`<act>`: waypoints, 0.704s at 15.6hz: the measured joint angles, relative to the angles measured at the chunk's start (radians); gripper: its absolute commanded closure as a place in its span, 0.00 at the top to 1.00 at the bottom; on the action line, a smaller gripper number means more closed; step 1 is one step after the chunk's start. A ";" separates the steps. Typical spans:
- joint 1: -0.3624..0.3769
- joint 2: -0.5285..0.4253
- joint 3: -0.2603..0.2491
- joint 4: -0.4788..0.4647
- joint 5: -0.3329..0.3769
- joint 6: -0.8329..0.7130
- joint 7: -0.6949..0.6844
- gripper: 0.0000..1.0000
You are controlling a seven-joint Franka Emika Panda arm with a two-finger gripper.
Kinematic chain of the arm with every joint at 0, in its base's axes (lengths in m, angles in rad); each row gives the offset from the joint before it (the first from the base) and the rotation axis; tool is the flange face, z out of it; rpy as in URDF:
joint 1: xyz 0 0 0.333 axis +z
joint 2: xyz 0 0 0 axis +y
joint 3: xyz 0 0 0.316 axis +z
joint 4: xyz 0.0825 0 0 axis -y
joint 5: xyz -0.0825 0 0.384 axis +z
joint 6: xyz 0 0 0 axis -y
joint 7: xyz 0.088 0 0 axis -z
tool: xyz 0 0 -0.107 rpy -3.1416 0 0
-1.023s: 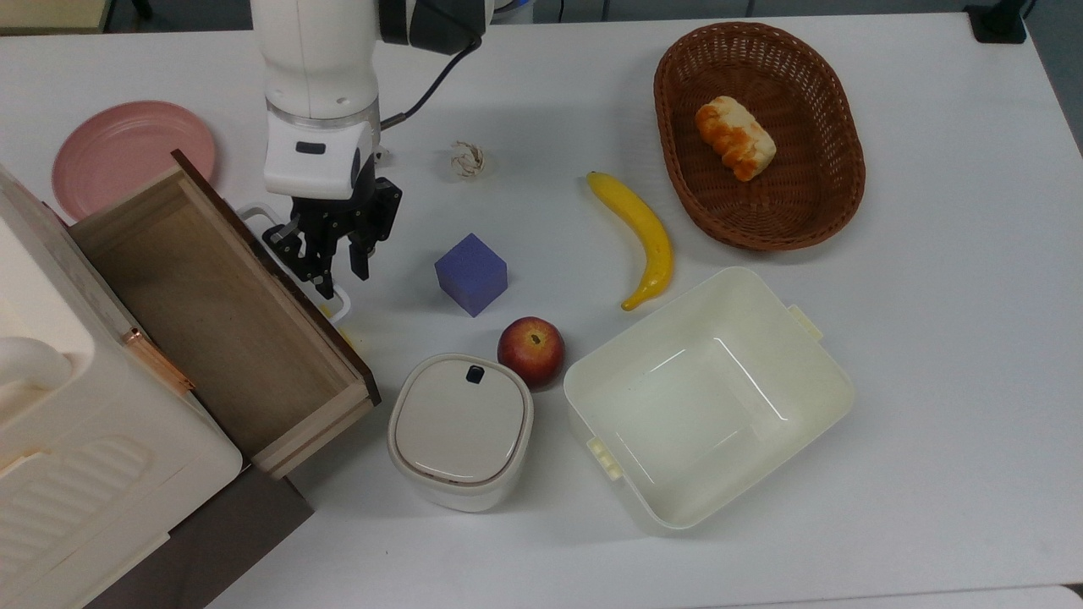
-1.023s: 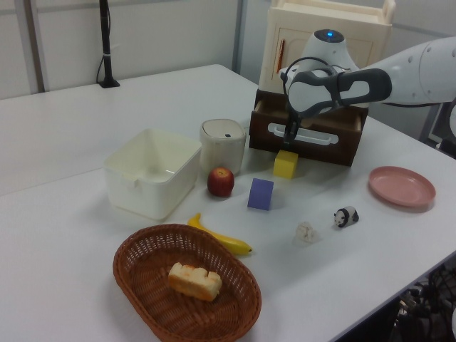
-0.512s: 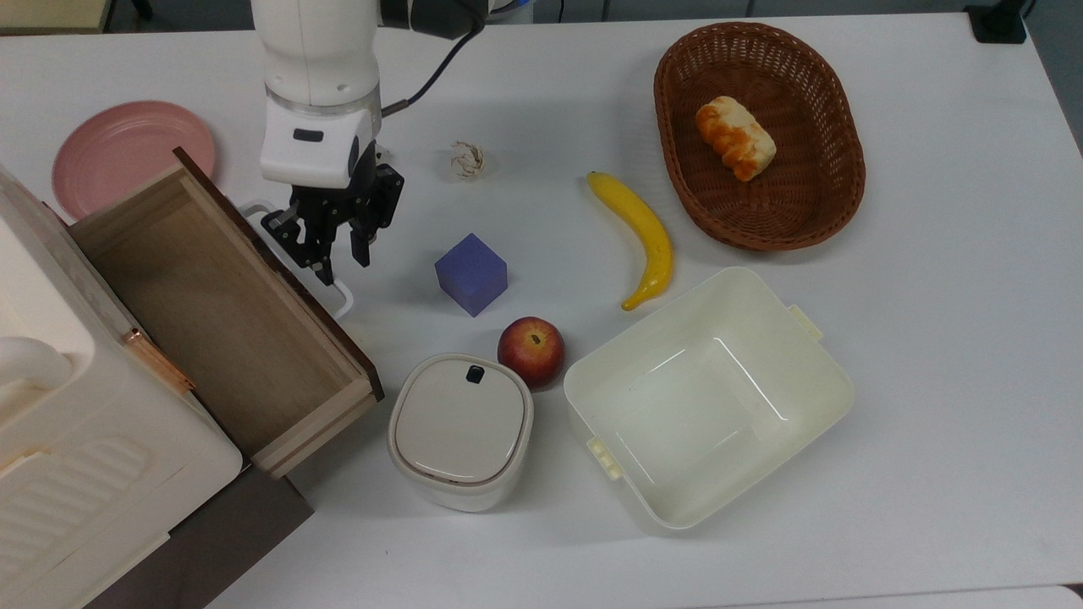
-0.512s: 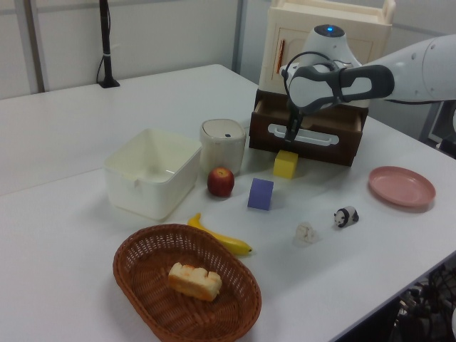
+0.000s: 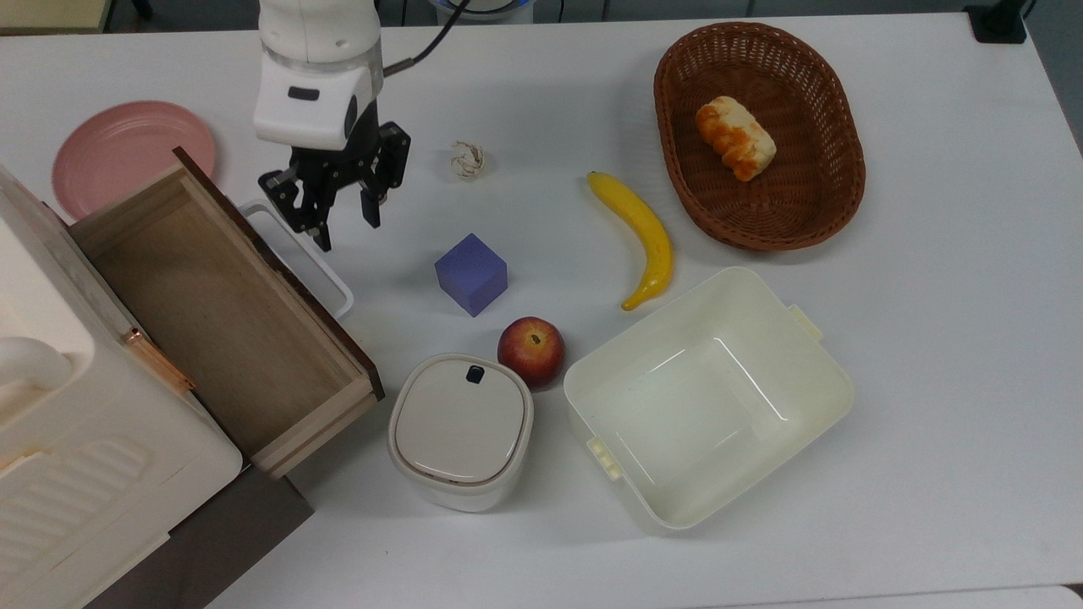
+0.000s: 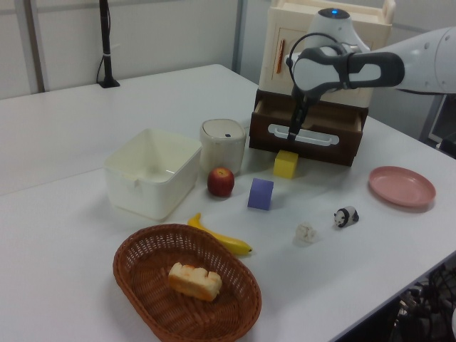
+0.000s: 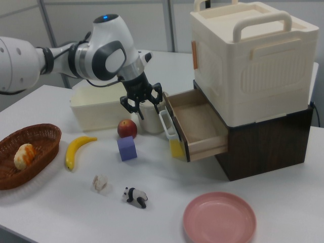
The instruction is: Slide the drawer open
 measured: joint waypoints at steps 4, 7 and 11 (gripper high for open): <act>0.004 -0.040 0.002 0.018 0.004 -0.123 0.057 0.73; 0.026 -0.077 0.002 0.022 0.004 -0.213 0.126 1.00; 0.058 -0.120 0.004 0.024 0.004 -0.335 0.236 1.00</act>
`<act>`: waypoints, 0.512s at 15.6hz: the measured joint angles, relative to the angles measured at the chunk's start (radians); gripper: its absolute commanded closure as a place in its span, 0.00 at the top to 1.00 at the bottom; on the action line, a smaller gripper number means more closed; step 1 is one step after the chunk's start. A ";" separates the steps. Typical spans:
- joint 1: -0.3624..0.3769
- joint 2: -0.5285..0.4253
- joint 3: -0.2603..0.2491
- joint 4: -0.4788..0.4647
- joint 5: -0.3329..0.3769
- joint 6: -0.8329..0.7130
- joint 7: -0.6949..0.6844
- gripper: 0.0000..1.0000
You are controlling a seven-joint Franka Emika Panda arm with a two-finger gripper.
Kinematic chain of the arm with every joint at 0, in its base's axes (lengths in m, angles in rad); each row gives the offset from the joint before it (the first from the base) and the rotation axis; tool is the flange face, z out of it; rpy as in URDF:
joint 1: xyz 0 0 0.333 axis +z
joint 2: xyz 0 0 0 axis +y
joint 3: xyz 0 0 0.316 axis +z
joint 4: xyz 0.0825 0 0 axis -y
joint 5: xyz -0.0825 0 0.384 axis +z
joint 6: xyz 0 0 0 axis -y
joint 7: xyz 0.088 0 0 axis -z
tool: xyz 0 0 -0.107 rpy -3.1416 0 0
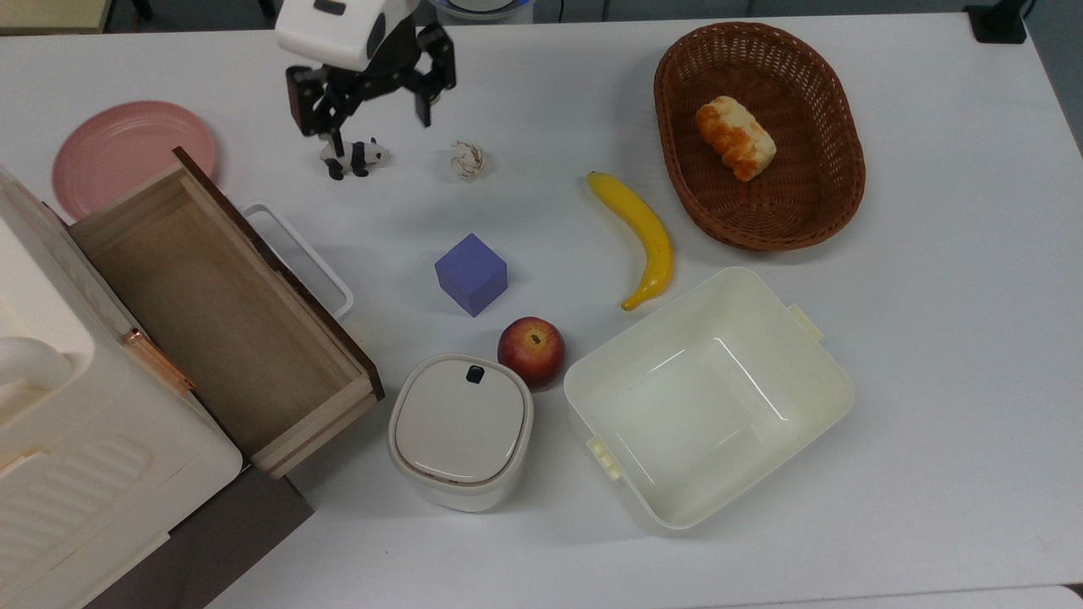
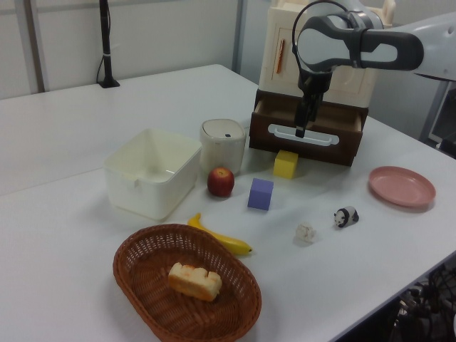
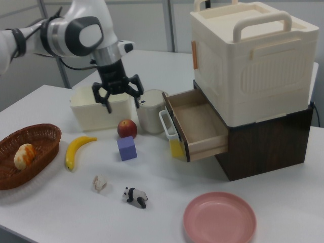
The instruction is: Slide the drawer open
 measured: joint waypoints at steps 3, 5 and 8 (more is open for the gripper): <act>0.036 -0.021 0.000 0.003 0.000 -0.098 0.129 1.00; 0.058 -0.035 0.001 0.012 0.017 -0.148 0.271 1.00; 0.062 -0.046 0.001 0.022 0.061 -0.164 0.453 1.00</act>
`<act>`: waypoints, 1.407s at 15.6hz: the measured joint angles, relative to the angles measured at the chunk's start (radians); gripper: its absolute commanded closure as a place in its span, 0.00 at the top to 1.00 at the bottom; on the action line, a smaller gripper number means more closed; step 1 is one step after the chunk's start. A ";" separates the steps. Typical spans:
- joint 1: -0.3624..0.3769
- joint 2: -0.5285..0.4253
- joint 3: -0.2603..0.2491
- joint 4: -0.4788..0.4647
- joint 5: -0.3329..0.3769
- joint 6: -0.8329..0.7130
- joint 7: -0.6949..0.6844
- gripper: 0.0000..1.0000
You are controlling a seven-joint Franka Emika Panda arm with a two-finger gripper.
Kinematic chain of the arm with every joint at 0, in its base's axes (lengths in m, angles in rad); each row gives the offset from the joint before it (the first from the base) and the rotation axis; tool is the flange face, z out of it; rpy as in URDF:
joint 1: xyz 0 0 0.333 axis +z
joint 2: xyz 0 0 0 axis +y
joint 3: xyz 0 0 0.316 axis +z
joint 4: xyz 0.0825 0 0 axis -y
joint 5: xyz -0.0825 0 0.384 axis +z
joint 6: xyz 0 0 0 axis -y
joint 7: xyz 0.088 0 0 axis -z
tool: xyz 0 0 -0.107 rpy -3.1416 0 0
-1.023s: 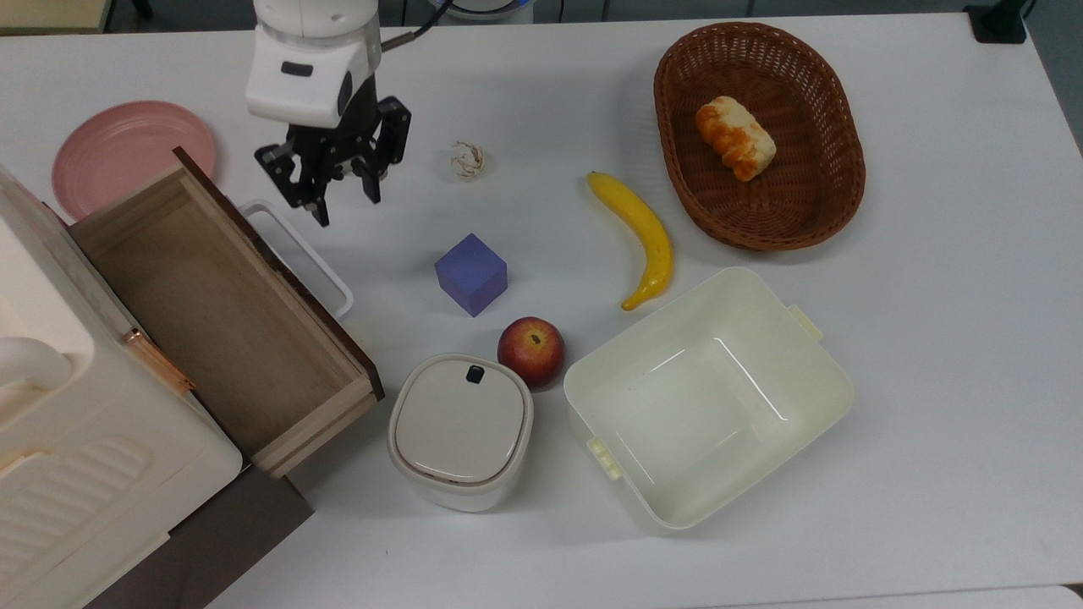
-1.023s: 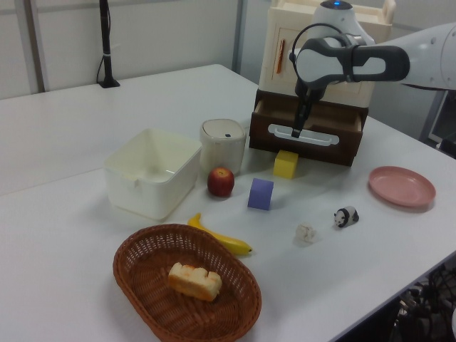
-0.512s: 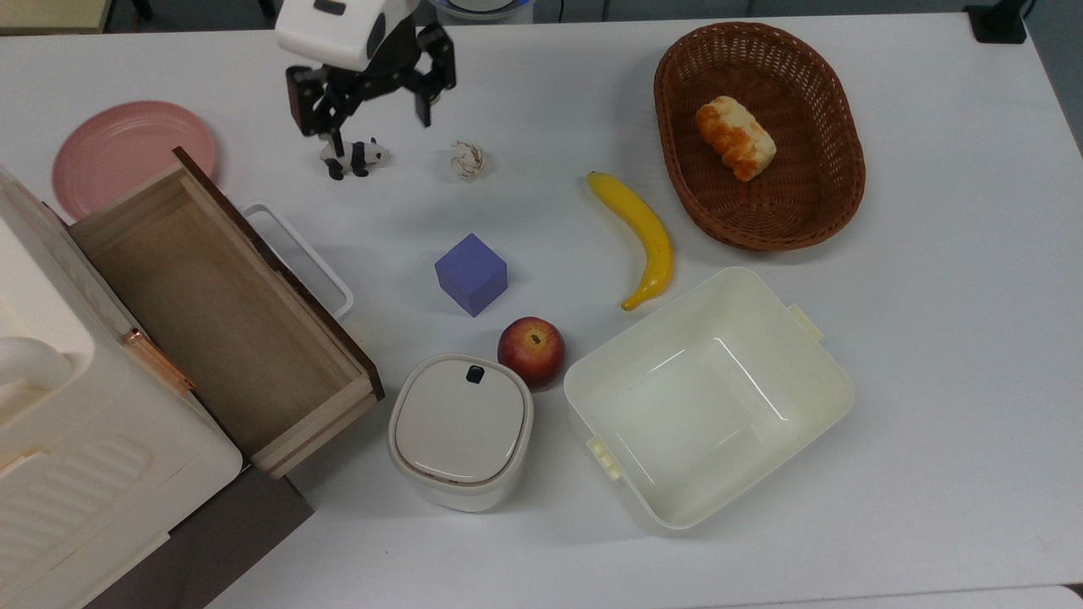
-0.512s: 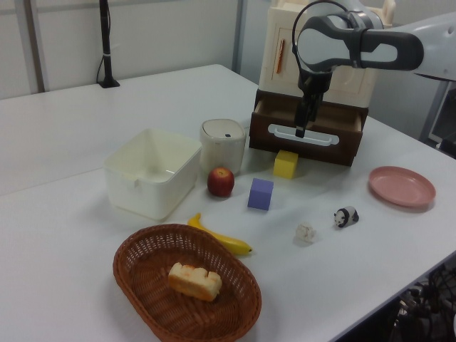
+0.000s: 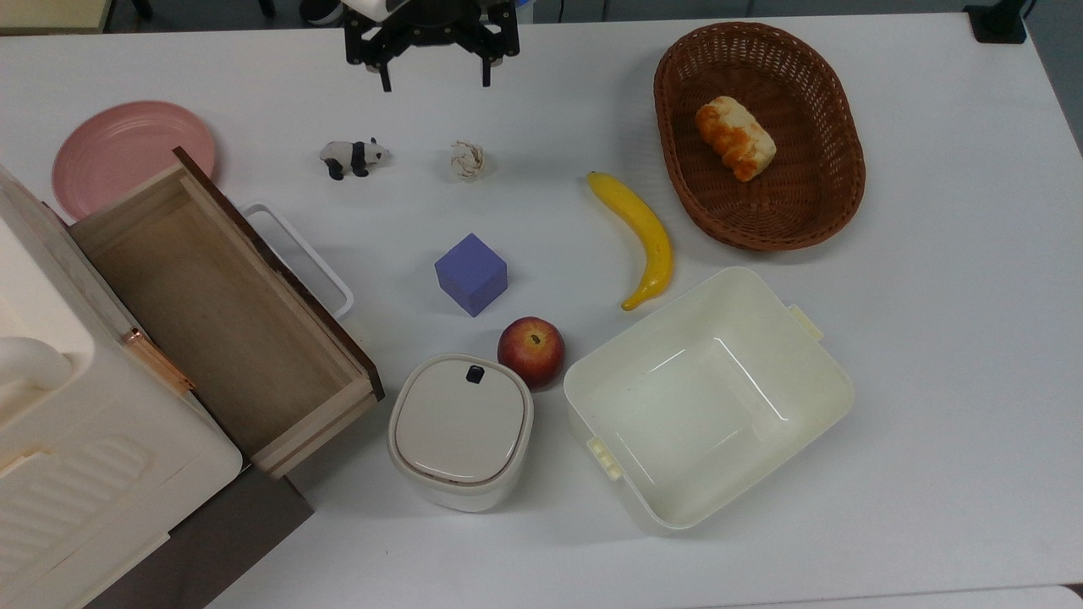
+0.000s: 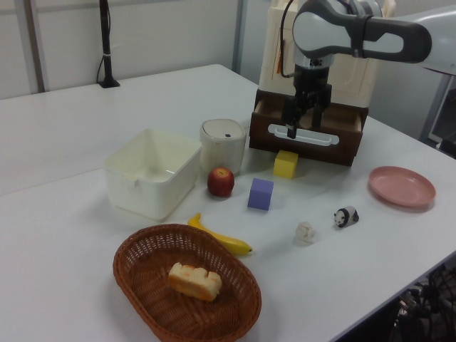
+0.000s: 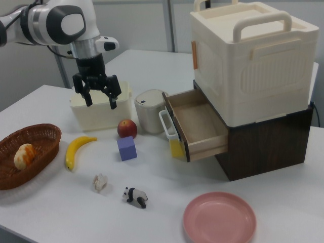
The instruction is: Slide the drawer open
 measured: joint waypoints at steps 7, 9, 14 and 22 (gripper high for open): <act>-0.005 -0.028 -0.009 0.007 0.028 -0.003 0.210 1.00; -0.005 -0.032 -0.009 0.007 0.028 -0.008 0.211 1.00; -0.005 -0.032 -0.009 0.007 0.028 -0.009 0.213 1.00; -0.004 -0.032 -0.009 0.007 0.028 -0.009 0.213 1.00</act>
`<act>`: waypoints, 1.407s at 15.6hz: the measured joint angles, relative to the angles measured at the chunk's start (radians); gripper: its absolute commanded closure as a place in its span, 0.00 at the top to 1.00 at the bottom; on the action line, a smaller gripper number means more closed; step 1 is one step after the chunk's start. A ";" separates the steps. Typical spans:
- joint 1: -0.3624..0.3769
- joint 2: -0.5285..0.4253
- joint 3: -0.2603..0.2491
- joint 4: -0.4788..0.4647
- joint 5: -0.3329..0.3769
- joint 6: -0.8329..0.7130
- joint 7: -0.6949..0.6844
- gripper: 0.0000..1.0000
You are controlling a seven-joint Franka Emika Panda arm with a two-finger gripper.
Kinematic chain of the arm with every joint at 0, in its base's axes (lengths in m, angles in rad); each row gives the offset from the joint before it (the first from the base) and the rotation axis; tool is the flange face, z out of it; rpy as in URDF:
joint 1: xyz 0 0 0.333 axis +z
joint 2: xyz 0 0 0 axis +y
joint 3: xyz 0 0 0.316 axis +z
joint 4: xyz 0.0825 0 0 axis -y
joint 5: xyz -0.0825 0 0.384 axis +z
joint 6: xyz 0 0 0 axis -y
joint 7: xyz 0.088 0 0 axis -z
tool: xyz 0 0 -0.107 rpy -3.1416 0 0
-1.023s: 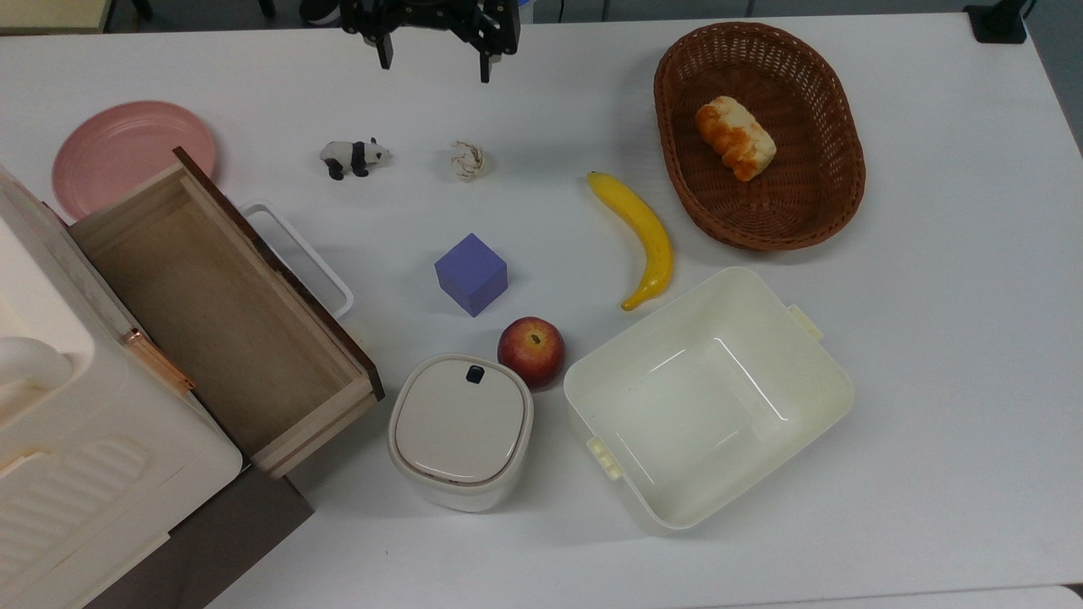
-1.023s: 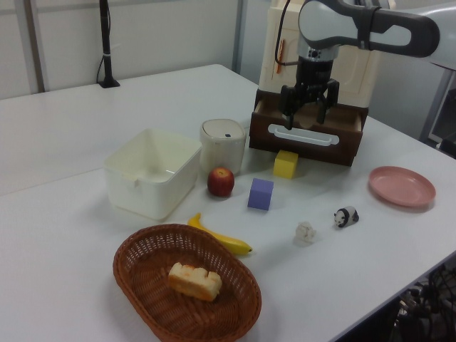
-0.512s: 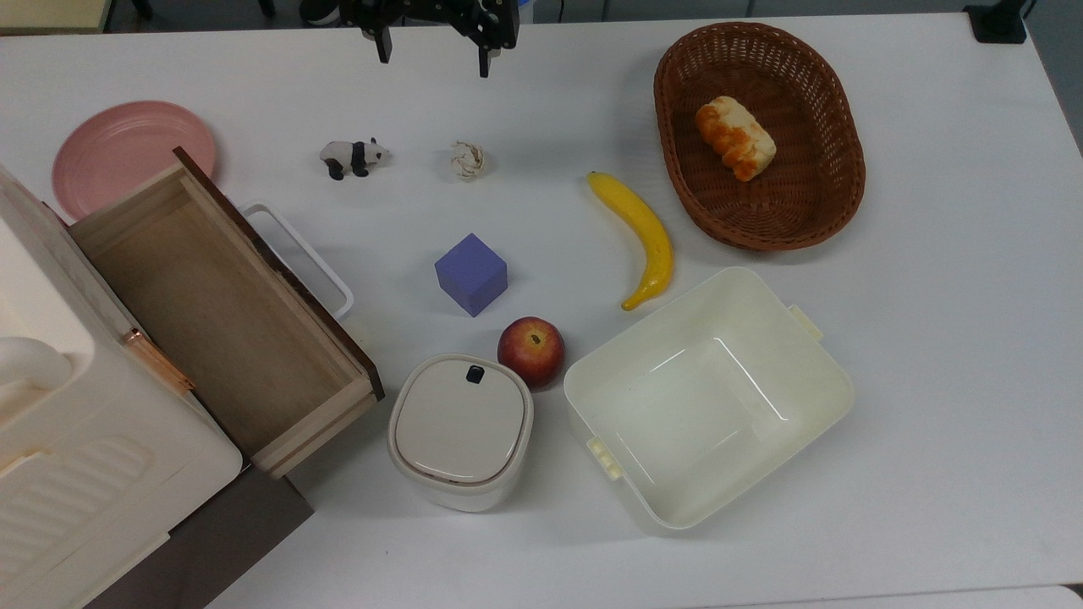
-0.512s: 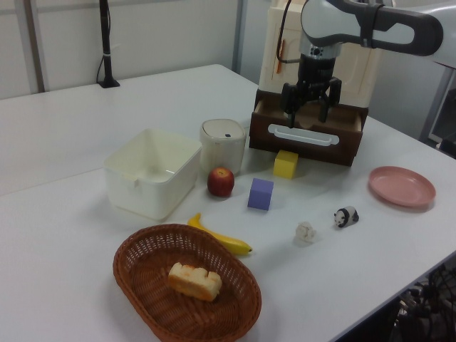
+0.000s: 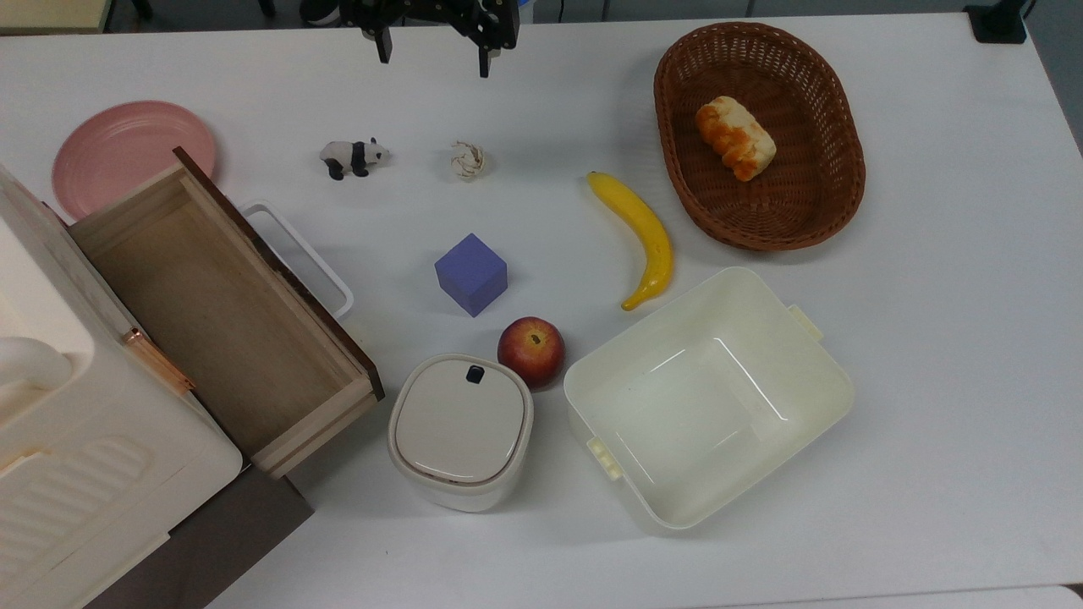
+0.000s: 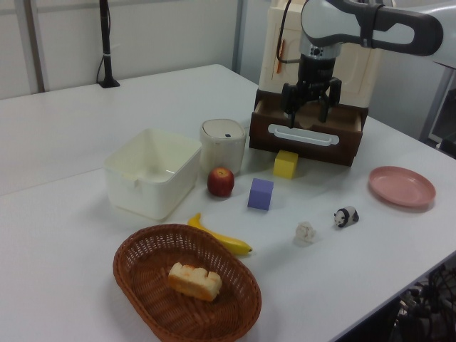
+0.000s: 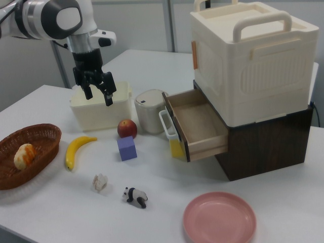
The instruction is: Slide the drawer open
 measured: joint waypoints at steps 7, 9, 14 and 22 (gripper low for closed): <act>0.050 0.000 -0.052 0.000 0.001 0.000 0.000 1.00; 0.053 0.000 -0.056 0.000 0.011 0.000 0.000 1.00; 0.053 0.000 -0.056 0.000 0.013 0.000 0.000 1.00; 0.053 0.000 -0.056 0.000 0.013 0.000 0.000 1.00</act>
